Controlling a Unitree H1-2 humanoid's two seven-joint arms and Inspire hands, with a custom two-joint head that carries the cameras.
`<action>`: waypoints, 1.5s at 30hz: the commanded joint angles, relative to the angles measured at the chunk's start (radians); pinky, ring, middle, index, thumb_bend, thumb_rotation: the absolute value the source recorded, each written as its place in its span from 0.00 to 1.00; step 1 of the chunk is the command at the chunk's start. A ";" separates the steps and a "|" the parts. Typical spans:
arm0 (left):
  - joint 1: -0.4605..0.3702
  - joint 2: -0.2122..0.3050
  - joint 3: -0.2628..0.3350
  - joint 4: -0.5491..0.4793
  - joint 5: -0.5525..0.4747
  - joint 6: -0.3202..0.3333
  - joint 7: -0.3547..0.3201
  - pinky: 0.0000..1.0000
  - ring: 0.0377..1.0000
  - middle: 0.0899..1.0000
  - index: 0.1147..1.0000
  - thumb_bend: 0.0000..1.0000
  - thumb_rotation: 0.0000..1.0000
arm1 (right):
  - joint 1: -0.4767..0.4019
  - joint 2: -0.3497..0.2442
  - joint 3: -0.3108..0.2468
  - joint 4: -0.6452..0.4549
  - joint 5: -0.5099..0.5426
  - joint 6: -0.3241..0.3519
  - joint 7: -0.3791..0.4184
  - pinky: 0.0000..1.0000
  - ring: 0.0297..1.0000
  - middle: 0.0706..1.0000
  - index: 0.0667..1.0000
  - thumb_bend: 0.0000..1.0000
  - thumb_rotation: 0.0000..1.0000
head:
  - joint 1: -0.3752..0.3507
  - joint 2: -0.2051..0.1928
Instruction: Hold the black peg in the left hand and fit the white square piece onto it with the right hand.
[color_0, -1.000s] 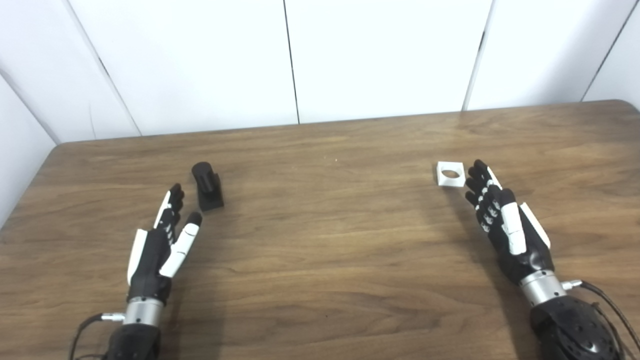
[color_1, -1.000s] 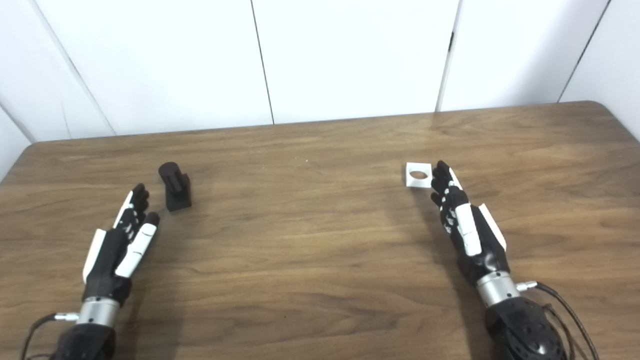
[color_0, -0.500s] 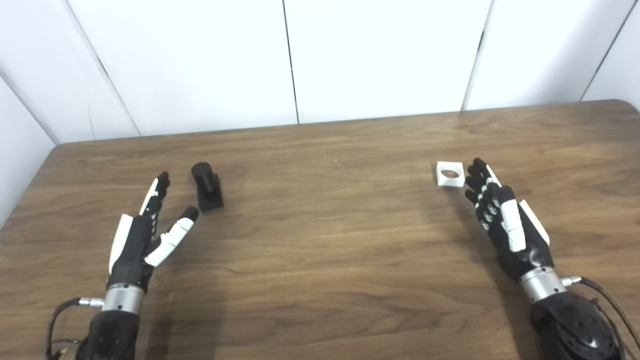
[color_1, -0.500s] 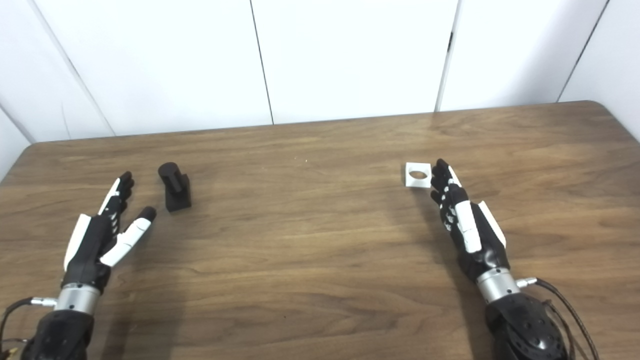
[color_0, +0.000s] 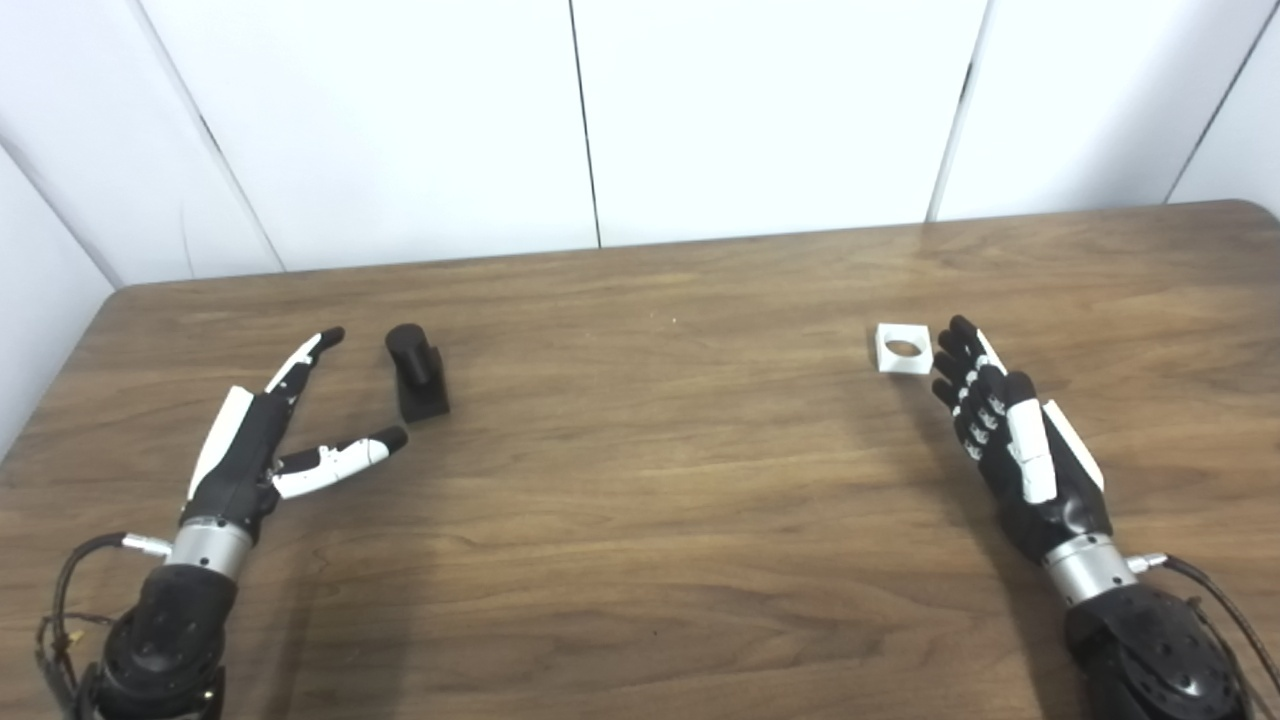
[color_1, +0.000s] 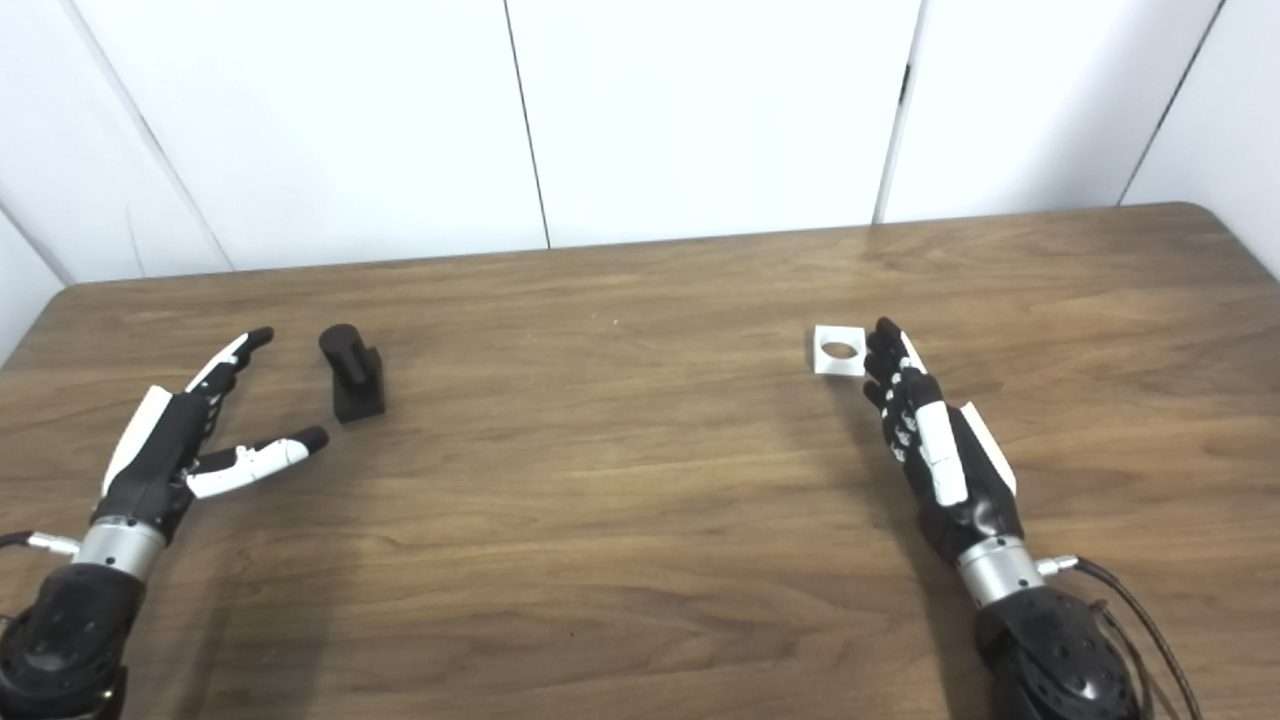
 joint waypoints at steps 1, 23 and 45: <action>-0.053 0.047 -0.006 -0.002 0.038 -0.016 0.006 1.00 1.00 1.00 0.91 0.95 0.34 | 0.008 -0.010 -0.002 0.006 -0.001 -0.031 0.009 1.00 1.00 1.00 1.00 0.67 1.00 | 0.000 0.001; -0.187 0.139 -0.114 0.097 0.260 0.068 -0.020 1.00 1.00 1.00 0.84 1.00 0.44 | 0.008 -0.015 0.007 0.025 -0.051 -0.058 -0.001 1.00 1.00 1.00 1.00 0.65 1.00 | 0.007 -0.017; -0.285 0.172 -0.203 0.222 0.336 0.071 -0.057 1.00 1.00 1.00 0.90 1.00 0.52 | 0.017 -0.023 0.004 0.022 -0.071 -0.059 -0.006 1.00 1.00 1.00 1.00 0.70 1.00 | 0.019 -0.027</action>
